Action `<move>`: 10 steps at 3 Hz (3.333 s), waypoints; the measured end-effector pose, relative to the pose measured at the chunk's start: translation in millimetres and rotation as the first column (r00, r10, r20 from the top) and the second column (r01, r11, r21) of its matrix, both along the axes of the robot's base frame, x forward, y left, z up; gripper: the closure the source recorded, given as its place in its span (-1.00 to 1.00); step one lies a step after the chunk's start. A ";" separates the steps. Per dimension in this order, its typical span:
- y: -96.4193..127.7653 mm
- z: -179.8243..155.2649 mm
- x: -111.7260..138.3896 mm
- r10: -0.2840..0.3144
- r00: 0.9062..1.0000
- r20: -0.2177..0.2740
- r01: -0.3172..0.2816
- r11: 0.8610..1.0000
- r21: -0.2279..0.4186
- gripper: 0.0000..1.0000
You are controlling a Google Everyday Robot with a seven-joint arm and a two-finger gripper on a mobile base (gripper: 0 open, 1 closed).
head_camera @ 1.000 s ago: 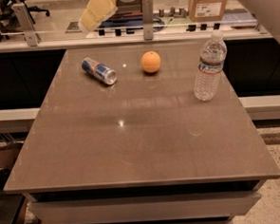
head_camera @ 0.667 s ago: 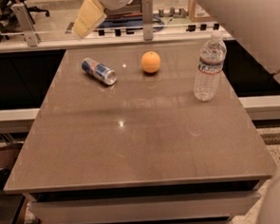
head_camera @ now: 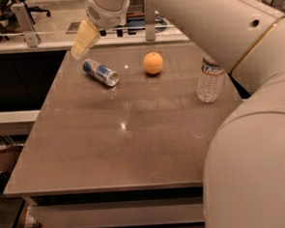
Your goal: Place redbull can upright
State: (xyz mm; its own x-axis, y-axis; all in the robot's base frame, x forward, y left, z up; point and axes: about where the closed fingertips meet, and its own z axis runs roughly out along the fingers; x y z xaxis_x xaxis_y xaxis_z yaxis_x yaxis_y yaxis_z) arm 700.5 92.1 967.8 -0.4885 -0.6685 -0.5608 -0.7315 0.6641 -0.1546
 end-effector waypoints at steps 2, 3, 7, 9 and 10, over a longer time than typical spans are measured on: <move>9.9 -47.6 17.9 0.040 0.991 -0.126 -0.055 0.991 -0.119 -1.00; 10.5 -64.9 23.5 0.039 0.984 -0.173 -0.066 0.986 -0.156 -1.00; 40.4 -91.1 25.3 0.020 0.972 -0.235 -0.043 0.995 -0.093 -1.00; 39.0 -109.2 28.0 -0.036 0.969 -0.245 0.009 0.994 -0.112 -1.00; 29.6 -118.3 27.1 -0.054 0.966 -0.254 0.024 0.993 -0.119 -1.00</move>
Offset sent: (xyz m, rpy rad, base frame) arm 0.0277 0.0083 -0.0624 -0.1949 0.1892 0.0662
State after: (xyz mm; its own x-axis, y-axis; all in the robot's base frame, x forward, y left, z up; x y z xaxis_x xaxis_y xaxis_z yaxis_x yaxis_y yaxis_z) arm 727.6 121.6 849.6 -0.6329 -0.6980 -0.3351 -0.7302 0.6820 -0.0415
